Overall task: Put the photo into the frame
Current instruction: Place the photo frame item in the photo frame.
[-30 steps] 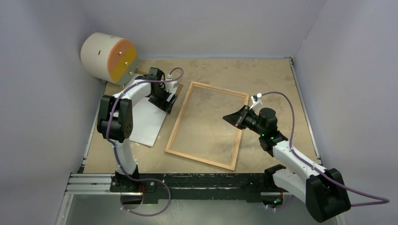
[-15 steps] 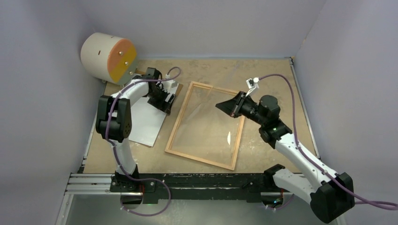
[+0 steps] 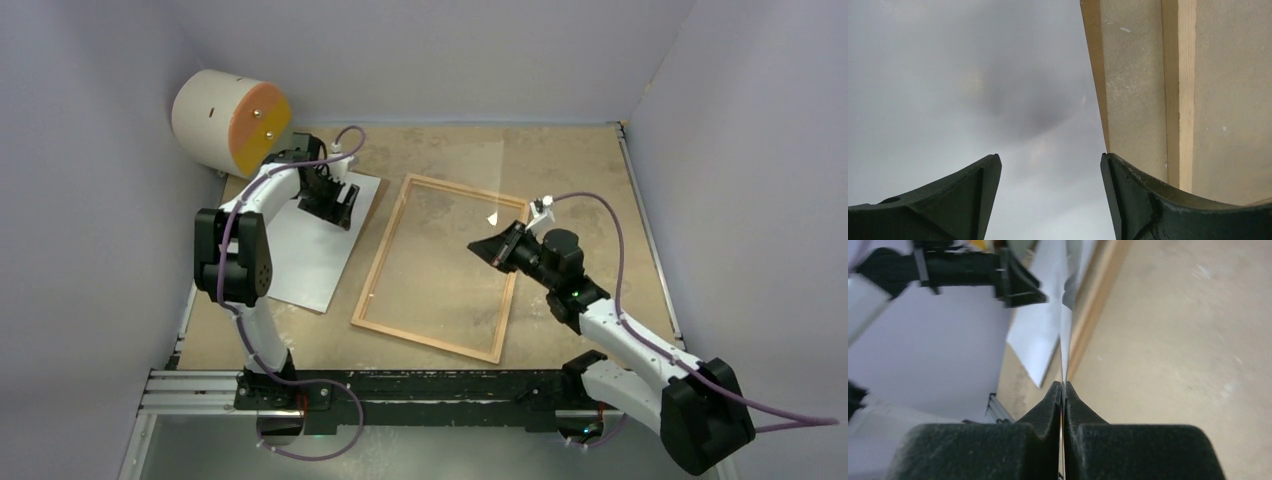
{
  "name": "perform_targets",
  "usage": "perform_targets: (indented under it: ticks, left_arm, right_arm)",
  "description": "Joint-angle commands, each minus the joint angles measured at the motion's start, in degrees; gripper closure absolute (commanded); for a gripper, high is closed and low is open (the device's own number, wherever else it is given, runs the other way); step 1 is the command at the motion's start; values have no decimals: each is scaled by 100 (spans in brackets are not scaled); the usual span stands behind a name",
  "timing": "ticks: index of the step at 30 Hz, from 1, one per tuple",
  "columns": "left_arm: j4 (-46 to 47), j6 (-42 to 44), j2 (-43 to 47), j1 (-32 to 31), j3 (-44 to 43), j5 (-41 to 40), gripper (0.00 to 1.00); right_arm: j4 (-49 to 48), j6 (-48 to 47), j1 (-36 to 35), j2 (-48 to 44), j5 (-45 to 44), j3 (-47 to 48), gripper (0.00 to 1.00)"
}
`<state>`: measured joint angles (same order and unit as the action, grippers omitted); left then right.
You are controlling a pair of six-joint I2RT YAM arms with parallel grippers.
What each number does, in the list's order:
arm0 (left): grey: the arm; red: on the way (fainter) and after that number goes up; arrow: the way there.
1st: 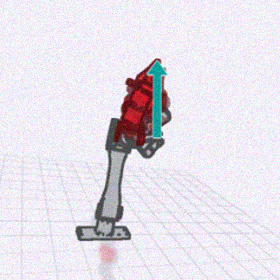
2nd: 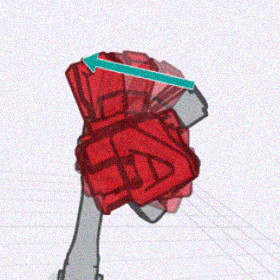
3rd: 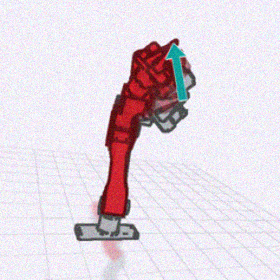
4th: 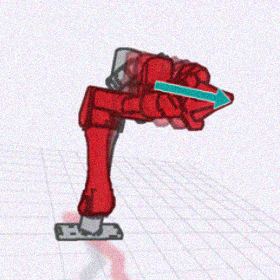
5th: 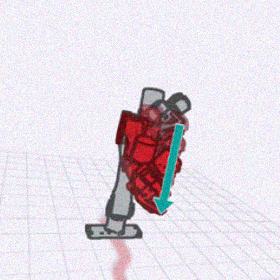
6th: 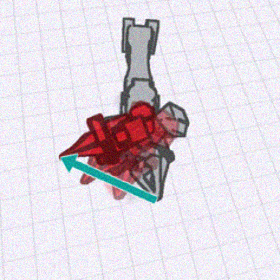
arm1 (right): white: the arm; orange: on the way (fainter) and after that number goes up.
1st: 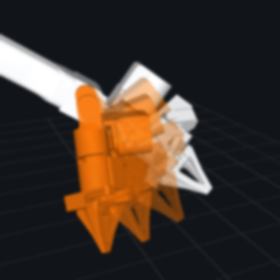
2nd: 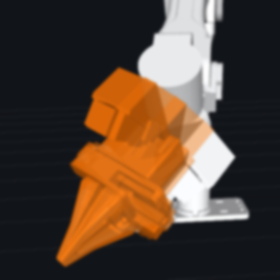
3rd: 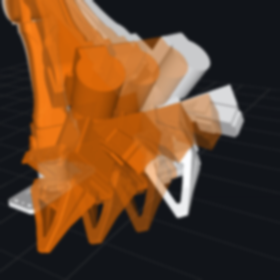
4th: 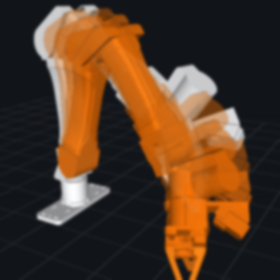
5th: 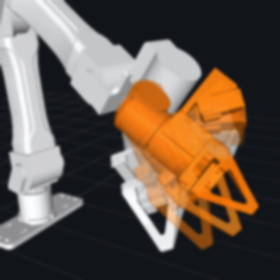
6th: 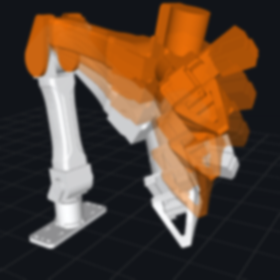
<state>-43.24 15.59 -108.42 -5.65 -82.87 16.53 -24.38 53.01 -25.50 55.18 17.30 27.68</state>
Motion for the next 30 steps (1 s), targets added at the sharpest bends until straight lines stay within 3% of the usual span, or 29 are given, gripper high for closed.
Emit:
perform_targets:
  ticks: [1, 16, 30]
  left_arm:
    - [152, -4, 200, -11, 144, -29, 23]
    - [407, 66, 4, -638, 526, -46, 23]
    - [643, 112, -177, -844, 844, -9, 26]
  right_arm:
    - [-648, 480, 1, 137, -688, -647, 100]
    - [-661, 1112, 10, 348, -999, -1429, 100]
    - [-1395, 1600, 335, 467, -19, -1547, 100]
